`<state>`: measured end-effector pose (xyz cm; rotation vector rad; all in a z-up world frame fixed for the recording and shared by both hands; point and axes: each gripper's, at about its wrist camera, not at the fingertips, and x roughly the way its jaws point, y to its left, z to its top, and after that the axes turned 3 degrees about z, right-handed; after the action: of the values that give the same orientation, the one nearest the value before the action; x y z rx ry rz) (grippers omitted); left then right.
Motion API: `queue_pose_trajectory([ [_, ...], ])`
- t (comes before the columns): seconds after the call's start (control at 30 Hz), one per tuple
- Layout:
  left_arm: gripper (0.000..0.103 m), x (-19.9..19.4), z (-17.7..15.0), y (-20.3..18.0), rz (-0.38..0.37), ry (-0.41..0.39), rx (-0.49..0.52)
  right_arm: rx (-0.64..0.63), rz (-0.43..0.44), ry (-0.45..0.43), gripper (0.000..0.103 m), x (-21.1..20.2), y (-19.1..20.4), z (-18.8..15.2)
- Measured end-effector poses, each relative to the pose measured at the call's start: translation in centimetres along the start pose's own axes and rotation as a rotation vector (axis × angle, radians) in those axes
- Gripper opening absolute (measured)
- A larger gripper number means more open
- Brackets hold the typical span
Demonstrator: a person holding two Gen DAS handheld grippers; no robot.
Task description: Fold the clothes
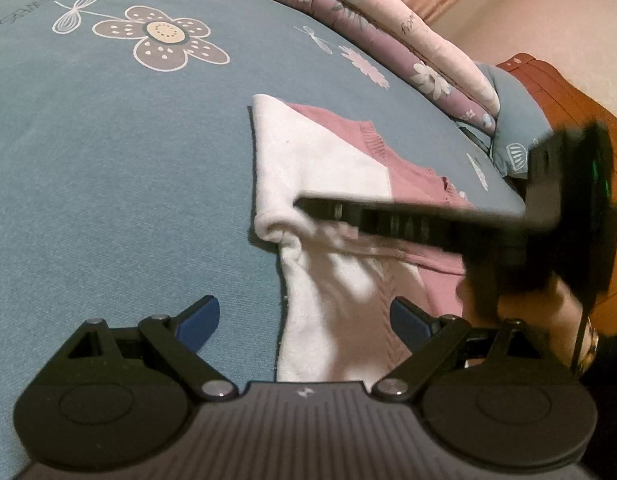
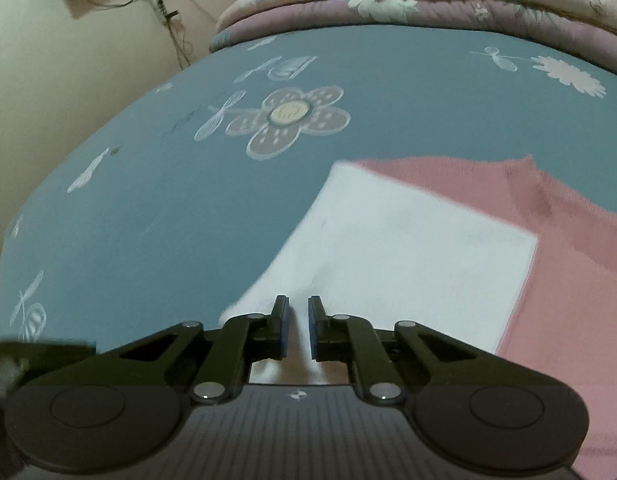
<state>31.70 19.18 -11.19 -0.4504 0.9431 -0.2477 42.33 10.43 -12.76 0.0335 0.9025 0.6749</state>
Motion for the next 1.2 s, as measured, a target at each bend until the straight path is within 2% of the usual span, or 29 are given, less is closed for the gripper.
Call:
queue_pose_trajectory([
  [0.13, 0.093, 0.0, 0.0, -0.1, 0.0, 0.001, 0.005, -0.03, 0.001, 0.015, 0.014, -1.7, 0.1, -0.8],
  [0.2, 0.093, 0.0, 0.0, -0.2, 0.0, 0.002, 0.008, -0.023, -0.014, -0.023, 0.015, -3.2, -0.5, -0.3],
  [0.3, 0.093, 0.0, -0.1, -0.5, -0.003, 0.005, 0.017, 0.079, -0.035, -0.063, 0.016, -4.7, -2.9, 0.2],
  [0.4, 0.093, 0.1, -0.2, -0.7, 0.001, 0.009, 0.025, 0.18, -0.066, -0.017, 0.016, -4.4, -5.4, -1.0],
  [0.53, 0.093, 0.3, -0.2, -1.0, 0.009, 0.012, 0.033, 0.232, -0.034, -0.043, 0.016, -5.4, -6.3, -3.4],
  [0.73, 0.093, 0.5, -0.3, -1.6, 0.014, 0.015, 0.052, 0.268, -0.016, -0.113, 0.017, -7.6, -7.9, -1.8],
  [0.8, 0.093, 0.7, -0.4, -1.8, 0.019, 0.018, 0.059, 0.328, 0.022, -0.141, 0.024, -7.6, -9.5, -1.1],
  [0.83, 0.093, 0.7, -0.4, -1.8, 0.022, 0.019, 0.062, 0.368, 0.046, -0.143, 0.034, -7.2, -10.6, -1.0],
  [0.87, 0.093, 0.8, -0.4, -1.9, 0.025, 0.02, 0.065, 0.407, 0.071, -0.141, 0.04, -6.7, -11.6, -0.9],
  [0.93, 0.093, 0.8, -0.4, -1.9, 0.024, 0.02, 0.065, 0.479, 0.09, -0.132, 0.045, -6.2, -13.8, -1.5],
  [1.07, 0.093, 0.8, -0.4, -1.8, 0.023, 0.02, 0.064, 0.611, 0.157, -0.188, 0.044, -7.8, -17.5, -4.2],
  [1.2, 0.093, 0.8, -0.5, -2.0, 0.029, 0.021, 0.072, 0.679, 0.127, -0.231, 0.044, -11.3, -20.4, -7.2],
])
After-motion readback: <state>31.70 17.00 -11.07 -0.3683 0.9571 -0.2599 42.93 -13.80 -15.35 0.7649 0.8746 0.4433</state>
